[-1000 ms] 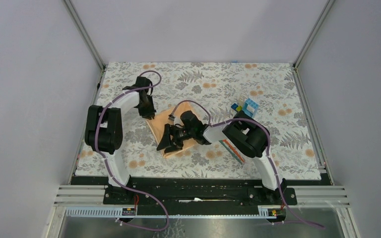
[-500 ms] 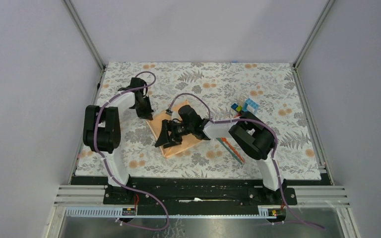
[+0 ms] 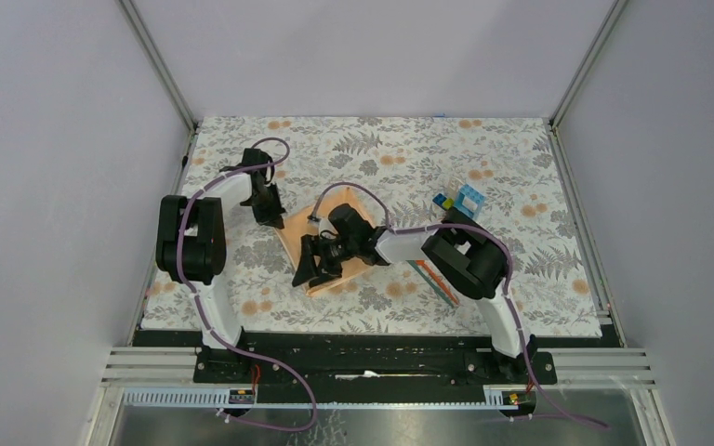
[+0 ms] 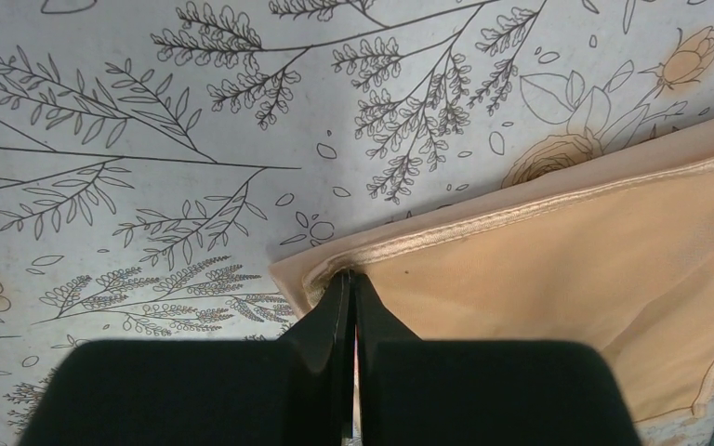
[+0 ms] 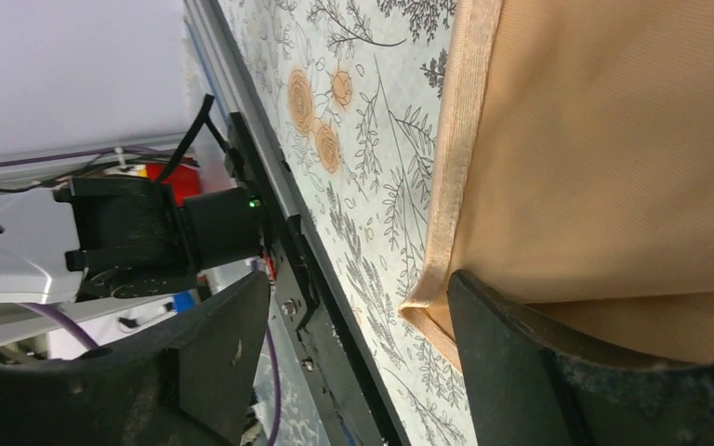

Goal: Fold the napkin into a case and place the utensils inside
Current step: Smooth out the upper triangle-folded napkin at the center of the board.

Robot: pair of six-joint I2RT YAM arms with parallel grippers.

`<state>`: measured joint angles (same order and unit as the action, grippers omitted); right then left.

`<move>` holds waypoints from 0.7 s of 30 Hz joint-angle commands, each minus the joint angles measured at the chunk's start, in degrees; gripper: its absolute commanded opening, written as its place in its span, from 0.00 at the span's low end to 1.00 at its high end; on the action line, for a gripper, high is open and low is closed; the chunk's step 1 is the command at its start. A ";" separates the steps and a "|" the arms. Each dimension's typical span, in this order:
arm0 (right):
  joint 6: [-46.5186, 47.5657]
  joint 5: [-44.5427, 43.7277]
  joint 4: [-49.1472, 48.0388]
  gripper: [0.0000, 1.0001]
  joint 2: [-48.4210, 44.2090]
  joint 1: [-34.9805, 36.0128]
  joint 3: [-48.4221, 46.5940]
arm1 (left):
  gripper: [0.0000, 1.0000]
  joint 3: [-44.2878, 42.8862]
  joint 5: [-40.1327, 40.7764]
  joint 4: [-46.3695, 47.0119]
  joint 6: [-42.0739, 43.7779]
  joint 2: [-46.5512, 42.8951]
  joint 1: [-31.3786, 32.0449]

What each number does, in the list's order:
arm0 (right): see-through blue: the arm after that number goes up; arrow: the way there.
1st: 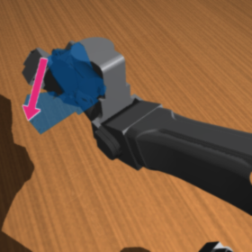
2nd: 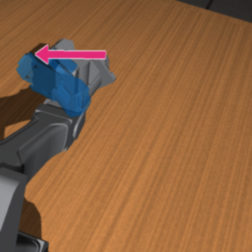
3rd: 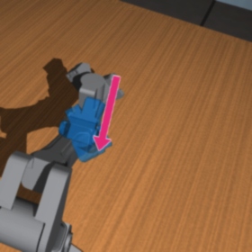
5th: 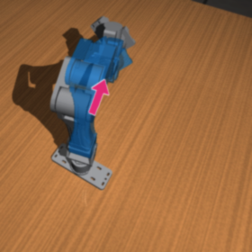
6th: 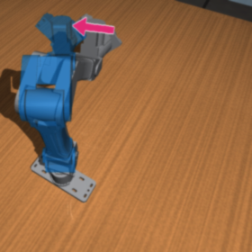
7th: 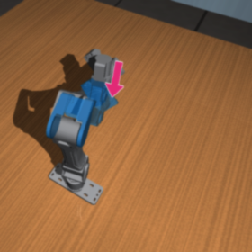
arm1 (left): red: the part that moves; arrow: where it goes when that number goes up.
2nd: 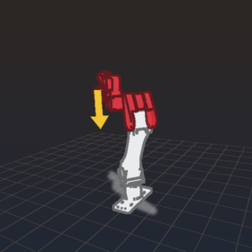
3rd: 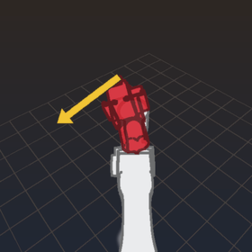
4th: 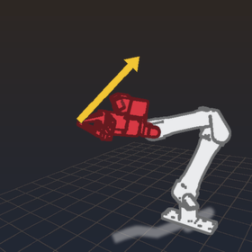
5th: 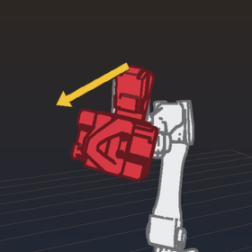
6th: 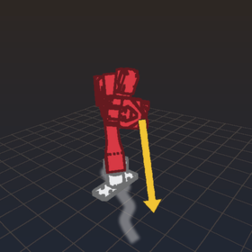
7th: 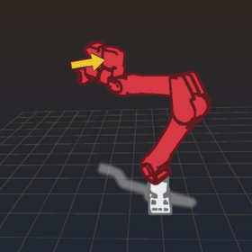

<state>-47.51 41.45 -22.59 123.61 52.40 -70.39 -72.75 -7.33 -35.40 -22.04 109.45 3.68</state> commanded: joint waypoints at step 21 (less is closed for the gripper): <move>36.83 -52.00 51.88 0.59 -11.32 14.59 -22.82 | 0.41 7.22 4.58 4.36 1.71 -25.26 -4.34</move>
<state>-11.68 -2.48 24.64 107.87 65.10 -89.36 -67.22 -5.39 -32.77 -21.39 85.41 0.67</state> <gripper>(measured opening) 0.633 0.412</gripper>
